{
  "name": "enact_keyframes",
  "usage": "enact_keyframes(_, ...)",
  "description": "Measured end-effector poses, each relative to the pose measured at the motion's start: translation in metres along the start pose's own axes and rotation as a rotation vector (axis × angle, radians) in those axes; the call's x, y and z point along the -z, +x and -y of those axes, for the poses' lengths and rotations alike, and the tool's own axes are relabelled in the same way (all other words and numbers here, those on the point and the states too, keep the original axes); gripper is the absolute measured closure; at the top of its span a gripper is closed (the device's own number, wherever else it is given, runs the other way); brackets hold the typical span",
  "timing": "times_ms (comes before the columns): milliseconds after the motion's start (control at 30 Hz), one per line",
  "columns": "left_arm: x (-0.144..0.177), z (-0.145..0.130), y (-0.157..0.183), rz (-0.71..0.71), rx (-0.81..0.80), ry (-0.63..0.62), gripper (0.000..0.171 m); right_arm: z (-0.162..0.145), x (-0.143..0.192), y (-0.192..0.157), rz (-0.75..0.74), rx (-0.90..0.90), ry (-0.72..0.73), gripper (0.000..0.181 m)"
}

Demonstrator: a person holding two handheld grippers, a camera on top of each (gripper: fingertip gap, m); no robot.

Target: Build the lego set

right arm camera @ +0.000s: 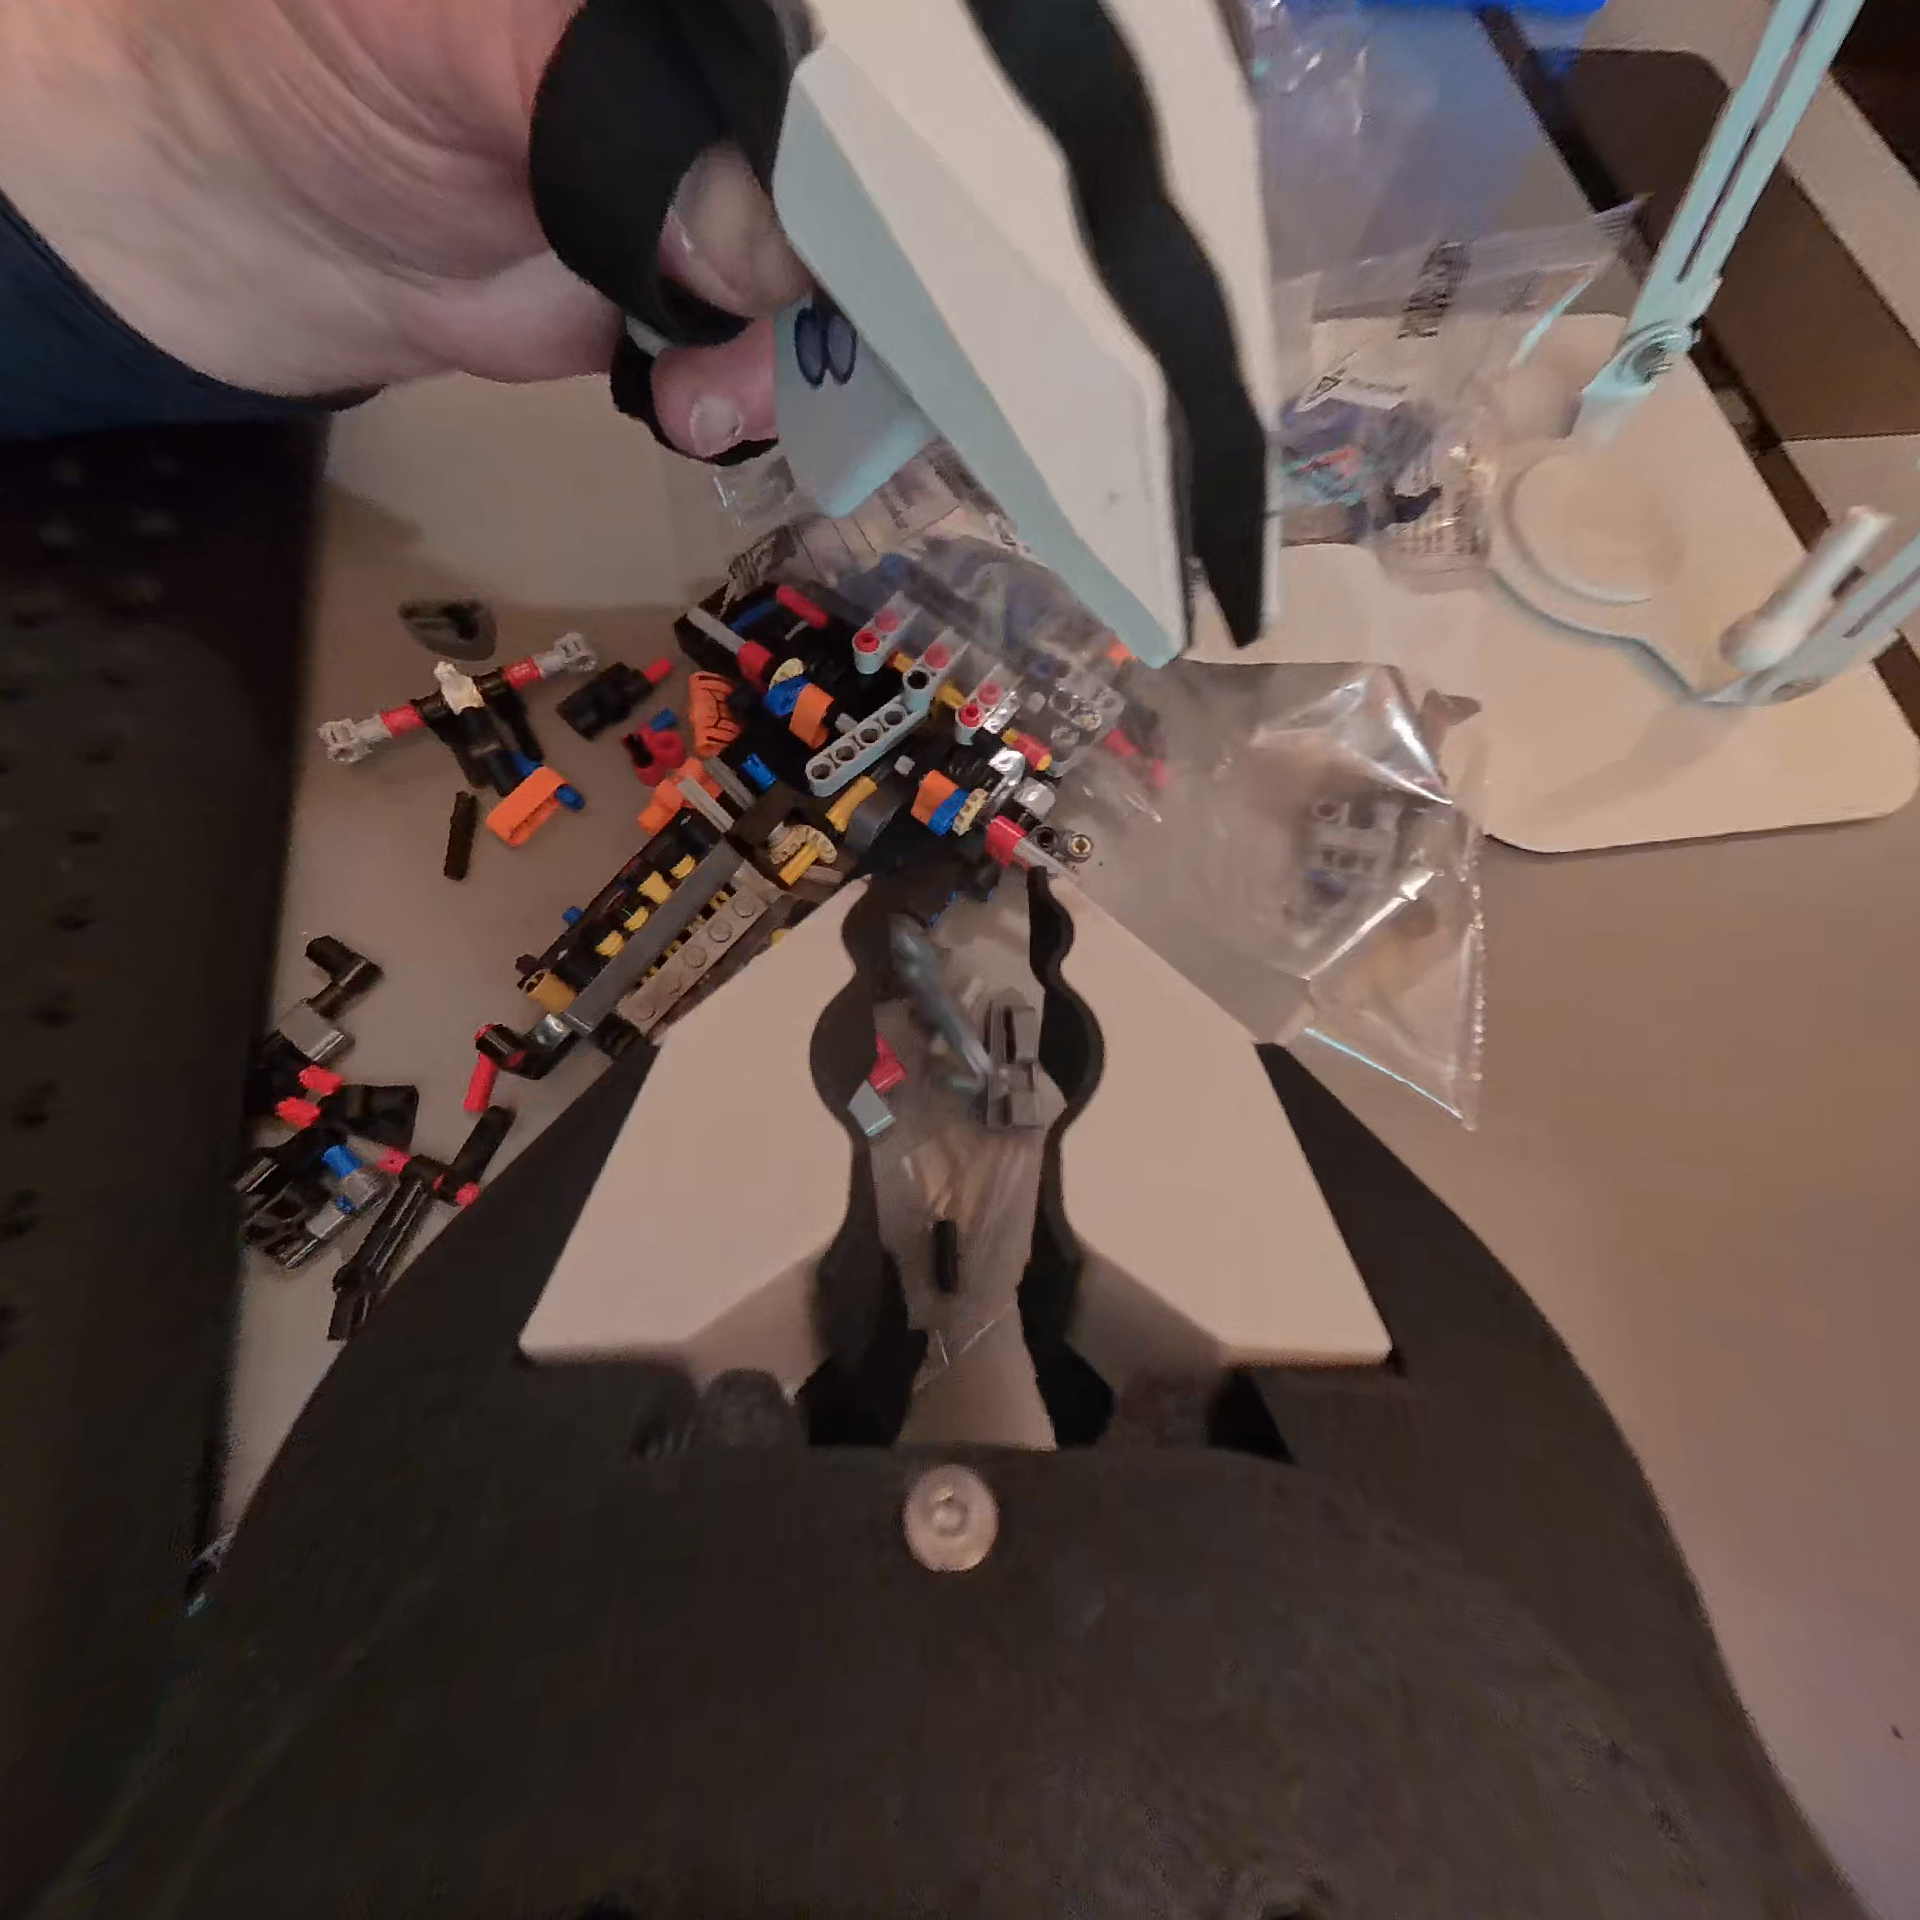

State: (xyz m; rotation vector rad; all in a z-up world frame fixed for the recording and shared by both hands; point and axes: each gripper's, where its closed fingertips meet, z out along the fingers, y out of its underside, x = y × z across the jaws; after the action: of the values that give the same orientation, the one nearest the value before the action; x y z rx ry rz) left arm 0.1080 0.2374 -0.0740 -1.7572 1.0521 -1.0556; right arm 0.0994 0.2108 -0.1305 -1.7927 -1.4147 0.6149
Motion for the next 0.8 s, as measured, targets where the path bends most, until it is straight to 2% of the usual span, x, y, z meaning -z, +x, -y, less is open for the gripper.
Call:
enact_keyframes(133, 0.002, 0.003, 0.000, 0.019, -0.022, 0.004, 0.160, 0.001, 0.031, 0.017, -0.039, -0.052, 0.036, 0.152)
enact_keyframes(233, 0.003, 0.004, 0.000, 0.019, -0.020, 0.012, 0.161, -0.038, 0.048, 0.024, -0.051, -0.077, -0.131, 0.156)
enact_keyframes(333, 0.001, 0.002, 0.002, 0.012, -0.015, 0.003, 0.161, -0.082, 0.057, 0.029, -0.075, -0.117, -0.299, 0.151)
enact_keyframes(433, -0.005, -0.002, 0.004, 0.007, -0.025, -0.021, 0.161, -0.107, 0.061, 0.020, -0.014, -0.151, -0.362, 0.145)
enact_keyframes(567, -0.013, -0.006, 0.010, -0.020, -0.049, -0.047, 0.160, -0.103, 0.054, 0.009, 0.053, -0.130, -0.344, 0.154)
enact_keyframes(667, -0.018, -0.013, 0.009, -0.007, -0.071, -0.082, 0.160, -0.104, 0.040, -0.003, 0.078, -0.055, -0.395, 0.154)
enact_keyframes(800, -0.020, -0.014, 0.009, -0.008, -0.074, -0.087, 0.160, -0.105, 0.028, -0.005, 0.091, -0.047, -0.415, 0.158)
